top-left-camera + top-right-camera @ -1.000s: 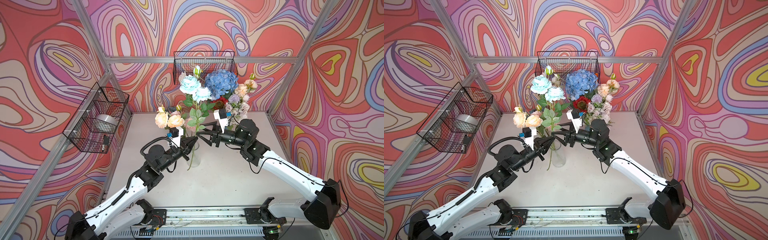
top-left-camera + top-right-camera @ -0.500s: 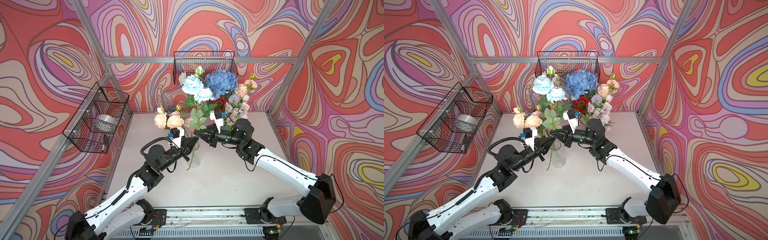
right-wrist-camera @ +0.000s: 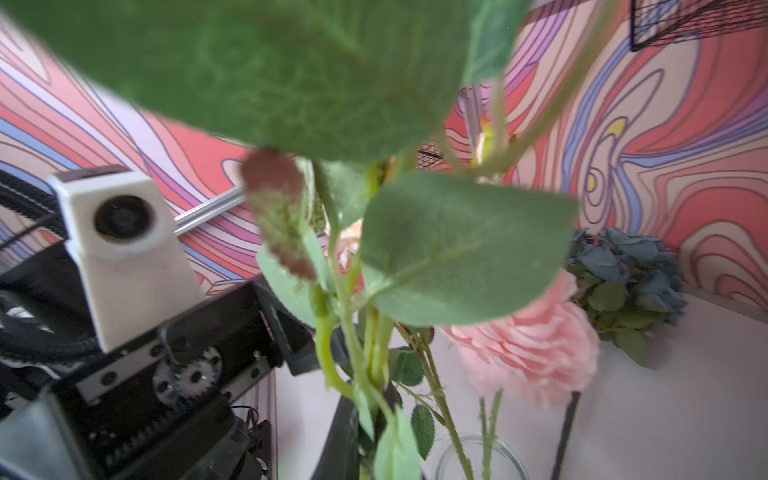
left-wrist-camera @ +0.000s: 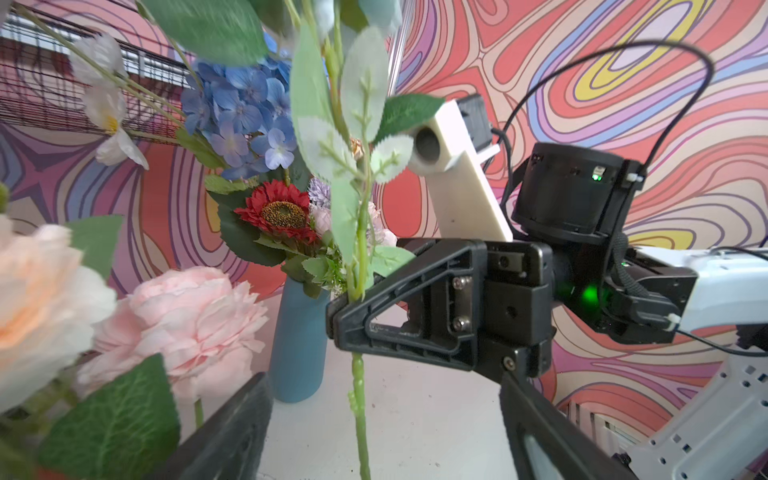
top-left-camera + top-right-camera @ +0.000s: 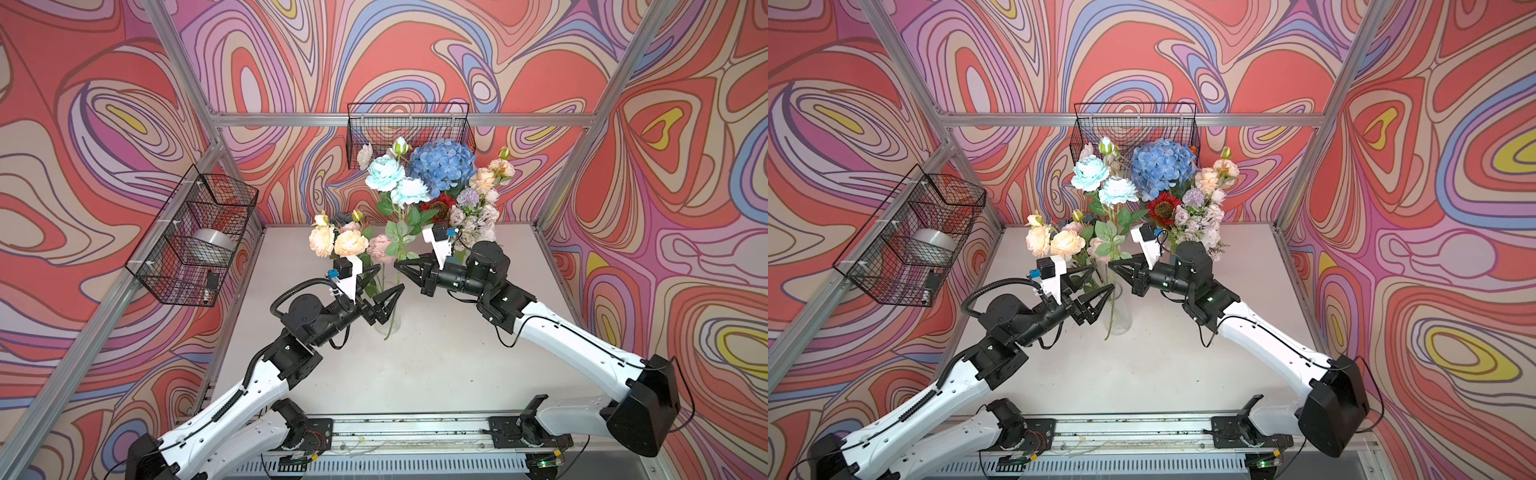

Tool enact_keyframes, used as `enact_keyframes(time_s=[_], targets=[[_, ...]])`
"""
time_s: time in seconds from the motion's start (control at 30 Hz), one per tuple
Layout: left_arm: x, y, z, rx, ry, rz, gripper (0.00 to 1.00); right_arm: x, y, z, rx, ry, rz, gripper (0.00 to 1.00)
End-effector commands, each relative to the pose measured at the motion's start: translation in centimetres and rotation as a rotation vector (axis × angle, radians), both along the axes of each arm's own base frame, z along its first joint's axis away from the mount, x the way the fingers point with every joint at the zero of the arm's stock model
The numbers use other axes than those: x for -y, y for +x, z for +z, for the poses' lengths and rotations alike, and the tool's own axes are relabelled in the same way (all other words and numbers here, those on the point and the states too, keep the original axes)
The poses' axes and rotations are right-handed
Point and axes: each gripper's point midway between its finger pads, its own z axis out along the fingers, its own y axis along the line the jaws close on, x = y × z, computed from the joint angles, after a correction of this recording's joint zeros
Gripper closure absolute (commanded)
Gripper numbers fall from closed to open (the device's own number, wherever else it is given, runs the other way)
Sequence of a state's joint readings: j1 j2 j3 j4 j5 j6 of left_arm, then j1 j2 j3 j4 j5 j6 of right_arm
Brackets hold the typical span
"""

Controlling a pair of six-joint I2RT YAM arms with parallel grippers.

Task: Arrange the flowers into the vase

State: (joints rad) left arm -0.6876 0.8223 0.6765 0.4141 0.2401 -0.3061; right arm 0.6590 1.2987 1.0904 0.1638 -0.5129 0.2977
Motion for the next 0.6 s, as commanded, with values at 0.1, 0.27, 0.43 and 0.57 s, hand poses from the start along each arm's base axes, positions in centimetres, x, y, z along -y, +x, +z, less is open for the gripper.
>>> enact_keyframes(time_s=[0.1, 0.27, 0.43, 0.57], targets=[[-1.8, -0.5, -3.1, -0.147, 0.018, 0.060, 0.12, 4.7, 3.4, -2.2, 0.036, -0.181, -0.342, 1.00], [-2.4, -0.1, -5.8, -0.252, 0.065, 0.105, 0.13, 5.9, 4.7, 1.0, 0.121, -0.154, -0.449, 1.00], [-5.6, 1.5, -8.2, -0.314, 0.055, 0.304, 0.14, 5.5, 4.7, 6.0, 0.245, -0.082, -0.444, 1.00], [-8.0, 2.3, -8.2, -0.295, 0.045, 0.448, 0.12, 5.0, 3.6, 9.9, 0.350, -0.013, -0.396, 1.00]])
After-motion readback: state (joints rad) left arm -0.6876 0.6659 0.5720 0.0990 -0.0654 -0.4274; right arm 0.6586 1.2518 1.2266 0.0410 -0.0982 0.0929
